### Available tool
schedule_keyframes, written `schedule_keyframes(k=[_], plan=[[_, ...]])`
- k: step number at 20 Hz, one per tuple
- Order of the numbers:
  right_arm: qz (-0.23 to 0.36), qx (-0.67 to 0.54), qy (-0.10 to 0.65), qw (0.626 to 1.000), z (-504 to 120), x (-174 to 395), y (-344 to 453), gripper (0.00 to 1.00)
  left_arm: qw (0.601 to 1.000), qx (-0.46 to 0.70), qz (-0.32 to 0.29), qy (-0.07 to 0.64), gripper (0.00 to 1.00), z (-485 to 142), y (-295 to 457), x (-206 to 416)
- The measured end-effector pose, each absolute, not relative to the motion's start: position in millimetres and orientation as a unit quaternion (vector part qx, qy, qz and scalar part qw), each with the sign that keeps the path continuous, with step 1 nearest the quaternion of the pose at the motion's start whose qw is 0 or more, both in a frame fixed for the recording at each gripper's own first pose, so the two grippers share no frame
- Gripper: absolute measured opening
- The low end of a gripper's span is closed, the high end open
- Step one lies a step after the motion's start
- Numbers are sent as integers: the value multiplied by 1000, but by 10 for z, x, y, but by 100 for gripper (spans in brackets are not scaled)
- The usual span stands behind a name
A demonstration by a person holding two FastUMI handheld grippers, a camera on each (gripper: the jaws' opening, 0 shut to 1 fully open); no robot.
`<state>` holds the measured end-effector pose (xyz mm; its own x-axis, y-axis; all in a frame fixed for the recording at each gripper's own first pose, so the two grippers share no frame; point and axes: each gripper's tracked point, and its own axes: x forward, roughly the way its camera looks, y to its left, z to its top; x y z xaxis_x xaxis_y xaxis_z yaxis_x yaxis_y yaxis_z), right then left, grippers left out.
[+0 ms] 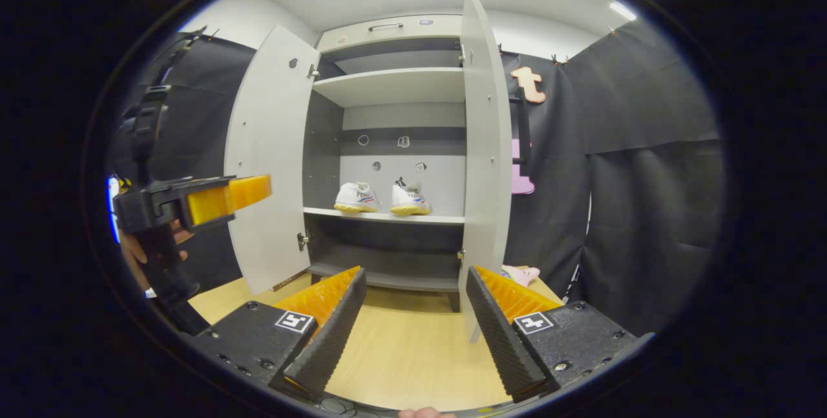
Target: Grab one shoe with the right hand and put it into the shoe cabinet, grab the other shoe with the left hand and put it into the shoe cabinet; then close the right door with the right hand and the left door with the left hand.
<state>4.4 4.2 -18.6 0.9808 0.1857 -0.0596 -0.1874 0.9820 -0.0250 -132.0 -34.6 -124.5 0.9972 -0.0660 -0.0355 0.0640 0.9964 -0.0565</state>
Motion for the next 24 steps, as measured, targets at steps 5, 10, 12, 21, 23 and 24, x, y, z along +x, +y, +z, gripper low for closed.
schedule_keyframes(k=[5, 10, 12, 21, 23, 24], plan=[[51, -3, 3, 999, 232, 244, -572, 98, 998, -43, -32, 43, 95, -1451, -346, -1612], [-15, 4, -21, 1000, 738, 778, -1447, 99, 997, -39, -12, 69, 95, -1657, -250, -1724], [-50, 6, -37, 998, 947, 1035, -1783, 99, 997, -40, -8, 69, 95, -1660, -233, -1748], [-42, 20, -50, 998, 1383, 1694, -1790, 99, 995, -39, -13, 90, 95, -1776, -284, -1722], [-43, 21, -56, 997, 1411, 1708, -1756, 96, 995, -40, -18, 93, 95, -1789, -307, -1717], [-42, 21, -58, 997, 1424, 1702, -1738, 96, 995, -41, -21, 92, 95, -1789, -318, -1712]])
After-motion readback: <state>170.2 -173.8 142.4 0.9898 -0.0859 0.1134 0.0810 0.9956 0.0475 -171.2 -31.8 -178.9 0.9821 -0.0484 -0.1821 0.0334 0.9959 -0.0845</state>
